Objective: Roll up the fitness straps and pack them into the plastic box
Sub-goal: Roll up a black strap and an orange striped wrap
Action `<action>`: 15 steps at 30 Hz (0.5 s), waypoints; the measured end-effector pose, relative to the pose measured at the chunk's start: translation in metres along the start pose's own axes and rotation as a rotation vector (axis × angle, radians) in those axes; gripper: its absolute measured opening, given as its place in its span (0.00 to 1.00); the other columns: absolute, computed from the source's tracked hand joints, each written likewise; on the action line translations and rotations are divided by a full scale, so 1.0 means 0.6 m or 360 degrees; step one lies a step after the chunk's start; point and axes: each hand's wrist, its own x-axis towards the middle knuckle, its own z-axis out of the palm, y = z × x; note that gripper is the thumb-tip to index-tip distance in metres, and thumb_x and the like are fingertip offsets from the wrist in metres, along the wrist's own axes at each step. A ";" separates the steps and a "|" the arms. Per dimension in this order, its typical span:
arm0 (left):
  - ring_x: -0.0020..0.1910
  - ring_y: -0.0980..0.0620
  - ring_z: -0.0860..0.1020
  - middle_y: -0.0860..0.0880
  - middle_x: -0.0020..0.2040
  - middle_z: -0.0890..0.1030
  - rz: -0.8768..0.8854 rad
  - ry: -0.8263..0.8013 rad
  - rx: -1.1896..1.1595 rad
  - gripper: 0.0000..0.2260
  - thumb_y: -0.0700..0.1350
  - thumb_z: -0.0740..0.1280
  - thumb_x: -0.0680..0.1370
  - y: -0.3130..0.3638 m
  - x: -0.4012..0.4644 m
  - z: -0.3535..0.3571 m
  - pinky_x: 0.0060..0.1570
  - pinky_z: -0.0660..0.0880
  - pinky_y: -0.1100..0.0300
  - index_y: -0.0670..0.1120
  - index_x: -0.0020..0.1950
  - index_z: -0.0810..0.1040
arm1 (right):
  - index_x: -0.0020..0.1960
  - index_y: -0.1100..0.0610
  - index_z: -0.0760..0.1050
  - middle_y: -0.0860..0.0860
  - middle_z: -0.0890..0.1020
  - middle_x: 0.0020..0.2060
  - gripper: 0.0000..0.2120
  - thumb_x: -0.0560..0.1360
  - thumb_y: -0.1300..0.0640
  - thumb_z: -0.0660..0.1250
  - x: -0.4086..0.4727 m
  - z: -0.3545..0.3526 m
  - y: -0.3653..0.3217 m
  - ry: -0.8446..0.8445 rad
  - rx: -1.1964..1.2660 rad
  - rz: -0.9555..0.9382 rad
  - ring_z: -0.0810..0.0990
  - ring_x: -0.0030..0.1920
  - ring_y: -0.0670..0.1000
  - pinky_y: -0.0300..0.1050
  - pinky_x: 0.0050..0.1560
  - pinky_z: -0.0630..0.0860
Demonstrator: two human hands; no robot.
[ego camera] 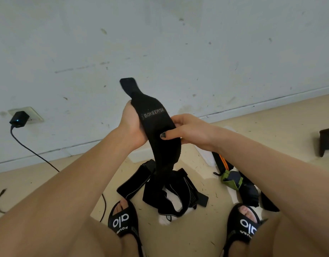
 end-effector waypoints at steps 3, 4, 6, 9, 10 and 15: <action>0.62 0.41 0.82 0.40 0.61 0.84 -0.0035 -0.0104 0.0225 0.36 0.68 0.47 0.82 0.003 0.001 -0.012 0.63 0.77 0.45 0.41 0.64 0.80 | 0.64 0.59 0.79 0.58 0.86 0.57 0.15 0.78 0.64 0.71 0.002 -0.007 -0.002 0.0188 0.0144 -0.0012 0.87 0.56 0.54 0.45 0.54 0.84; 0.61 0.42 0.83 0.40 0.61 0.84 -0.0030 -0.0113 0.0337 0.38 0.69 0.47 0.82 0.003 -0.003 -0.010 0.61 0.78 0.47 0.42 0.66 0.80 | 0.64 0.59 0.79 0.58 0.85 0.58 0.15 0.78 0.64 0.71 0.003 -0.009 -0.002 0.0240 0.0201 -0.0018 0.87 0.55 0.54 0.45 0.53 0.84; 0.56 0.47 0.84 0.45 0.57 0.85 0.0030 -0.0102 0.0648 0.28 0.63 0.54 0.84 -0.001 -0.013 -0.005 0.54 0.80 0.52 0.44 0.65 0.81 | 0.65 0.58 0.79 0.60 0.85 0.58 0.15 0.79 0.64 0.71 0.006 -0.011 -0.002 0.0321 0.0268 -0.0033 0.87 0.54 0.55 0.44 0.52 0.84; 0.56 0.50 0.84 0.48 0.57 0.85 0.0172 -0.0156 0.0992 0.12 0.44 0.63 0.85 -0.009 -0.015 -0.006 0.50 0.81 0.56 0.47 0.66 0.80 | 0.65 0.58 0.78 0.61 0.85 0.58 0.15 0.79 0.64 0.70 0.009 -0.012 0.000 0.0358 0.0260 -0.0035 0.86 0.56 0.58 0.49 0.56 0.84; 0.55 0.50 0.84 0.48 0.57 0.86 0.0215 -0.0130 0.1010 0.12 0.42 0.63 0.85 -0.010 -0.013 -0.007 0.49 0.81 0.57 0.47 0.66 0.80 | 0.65 0.59 0.78 0.61 0.85 0.58 0.15 0.79 0.64 0.70 0.010 -0.011 0.001 0.0348 0.0269 -0.0033 0.86 0.57 0.58 0.51 0.58 0.83; 0.58 0.46 0.84 0.44 0.59 0.85 0.0361 0.0021 0.0742 0.12 0.42 0.61 0.86 -0.005 -0.010 0.008 0.50 0.82 0.54 0.43 0.66 0.79 | 0.62 0.60 0.80 0.58 0.86 0.55 0.15 0.76 0.64 0.73 0.014 0.009 0.021 0.0159 0.0143 0.0004 0.85 0.57 0.57 0.50 0.58 0.82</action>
